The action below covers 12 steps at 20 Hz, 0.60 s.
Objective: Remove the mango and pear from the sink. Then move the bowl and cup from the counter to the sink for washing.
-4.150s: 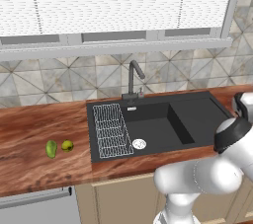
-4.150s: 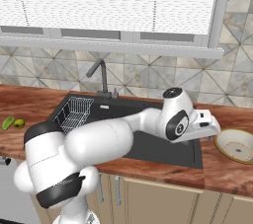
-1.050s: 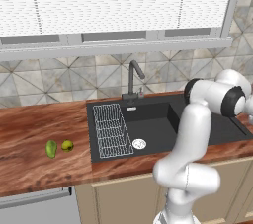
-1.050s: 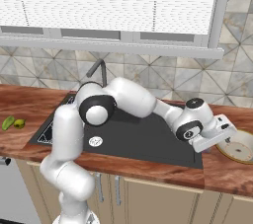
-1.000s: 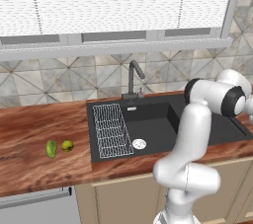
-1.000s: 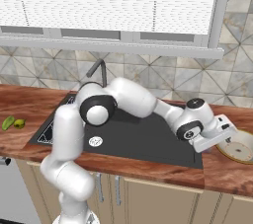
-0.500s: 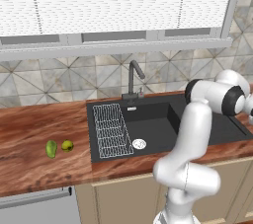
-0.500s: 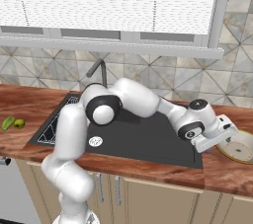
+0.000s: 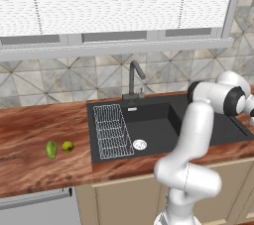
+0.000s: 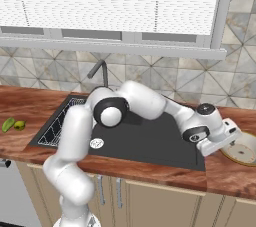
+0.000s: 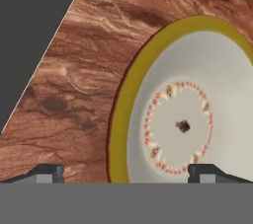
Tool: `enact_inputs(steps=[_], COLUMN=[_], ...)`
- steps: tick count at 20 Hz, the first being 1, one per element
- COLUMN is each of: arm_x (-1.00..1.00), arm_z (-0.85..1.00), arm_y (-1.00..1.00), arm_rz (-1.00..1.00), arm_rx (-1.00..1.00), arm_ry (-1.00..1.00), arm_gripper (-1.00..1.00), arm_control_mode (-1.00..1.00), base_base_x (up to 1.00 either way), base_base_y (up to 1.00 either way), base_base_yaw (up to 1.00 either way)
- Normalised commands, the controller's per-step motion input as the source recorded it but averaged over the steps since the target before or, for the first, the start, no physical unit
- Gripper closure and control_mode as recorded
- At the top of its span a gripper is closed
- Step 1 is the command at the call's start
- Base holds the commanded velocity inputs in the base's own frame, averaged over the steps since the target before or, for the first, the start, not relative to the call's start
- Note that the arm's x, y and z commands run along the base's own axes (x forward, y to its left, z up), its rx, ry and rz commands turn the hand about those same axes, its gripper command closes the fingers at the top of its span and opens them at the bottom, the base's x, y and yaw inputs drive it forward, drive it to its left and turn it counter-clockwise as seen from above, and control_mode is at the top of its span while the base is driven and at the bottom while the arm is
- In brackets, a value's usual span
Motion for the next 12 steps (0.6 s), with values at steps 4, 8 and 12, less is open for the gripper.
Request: enact_inputs(steps=[4,8,12], arm_x=[0.14,0.17,0.18], arm_z=[-0.14,-0.12,-0.13], arm_y=[-0.07,-0.07,-0.09], arm_rz=[0.00,0.00,0.00], arm_rx=[0.03,0.03,0.02], arm_ry=[0.00,0.00,0.00], arm_gripper=[-1.00,-1.00,-1.00], arm_control_mode=[-1.00,-1.00,-1.00], base_base_x=[0.00,0.00,0.00], base_base_y=[0.00,0.00,0.00], base_base_yaw=[0.00,0.00,0.00])
